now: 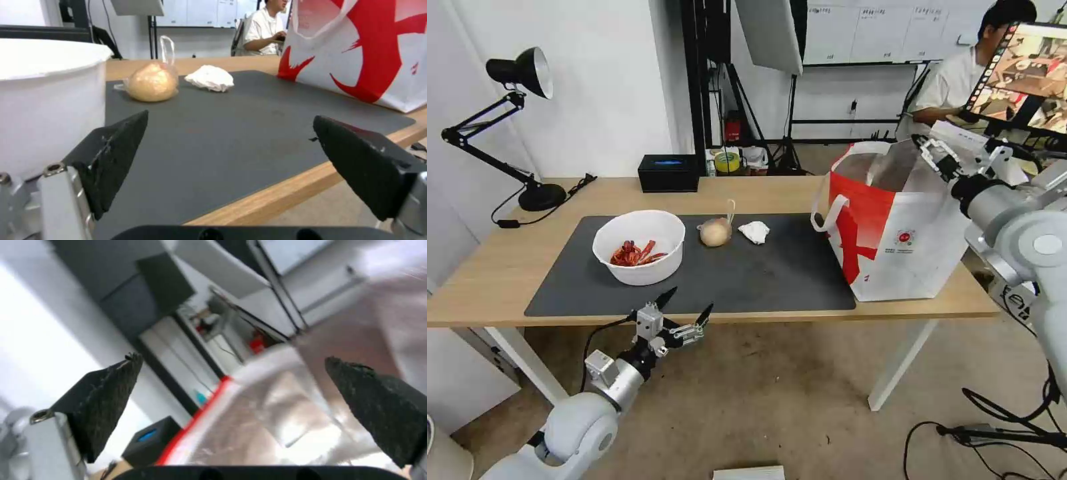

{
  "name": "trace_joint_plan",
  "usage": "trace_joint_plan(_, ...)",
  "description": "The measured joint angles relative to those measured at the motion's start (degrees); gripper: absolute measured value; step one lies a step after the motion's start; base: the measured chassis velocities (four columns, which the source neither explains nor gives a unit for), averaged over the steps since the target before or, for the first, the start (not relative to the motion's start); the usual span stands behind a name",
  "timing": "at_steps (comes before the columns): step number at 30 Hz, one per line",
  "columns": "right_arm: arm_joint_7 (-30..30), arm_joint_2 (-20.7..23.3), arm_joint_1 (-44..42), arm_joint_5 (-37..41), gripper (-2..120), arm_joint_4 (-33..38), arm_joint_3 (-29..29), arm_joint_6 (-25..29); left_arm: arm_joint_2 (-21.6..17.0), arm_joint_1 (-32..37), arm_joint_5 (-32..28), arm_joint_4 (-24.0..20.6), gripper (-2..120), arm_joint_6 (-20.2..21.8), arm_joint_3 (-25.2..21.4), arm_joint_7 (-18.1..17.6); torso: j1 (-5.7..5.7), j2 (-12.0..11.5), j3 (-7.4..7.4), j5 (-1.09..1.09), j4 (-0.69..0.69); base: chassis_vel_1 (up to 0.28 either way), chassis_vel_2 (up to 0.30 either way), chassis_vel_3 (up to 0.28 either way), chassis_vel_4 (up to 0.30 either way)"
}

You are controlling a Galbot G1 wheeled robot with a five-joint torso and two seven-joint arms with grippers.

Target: Pick up the trash from the table and place it into the takeout bag.

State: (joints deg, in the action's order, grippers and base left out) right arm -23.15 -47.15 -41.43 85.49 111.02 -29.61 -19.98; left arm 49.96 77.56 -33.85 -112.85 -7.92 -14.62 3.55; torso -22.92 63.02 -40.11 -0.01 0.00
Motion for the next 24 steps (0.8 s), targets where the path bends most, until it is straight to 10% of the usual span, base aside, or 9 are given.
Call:
trace_joint_plan(11,15.3,4.5,-7.1,-6.8,100,10.0,-0.1,0.0,-0.6,0.1,-0.3,1.1,100,-0.5,-2.2,-0.9,0.00,0.0,0.00,0.00,0.00,0.000,0.000,0.000,0.000)
trace_joint_plan(24,30.3,4.5,-30.5,-33.4,100,18.2,-1.9,6.0,0.0,5.9,1.5,2.1,100,-4.2,-9.9,2.8,0.00,0.0,0.01,0.01,-0.01,0.000,0.000,0.000,0.000)
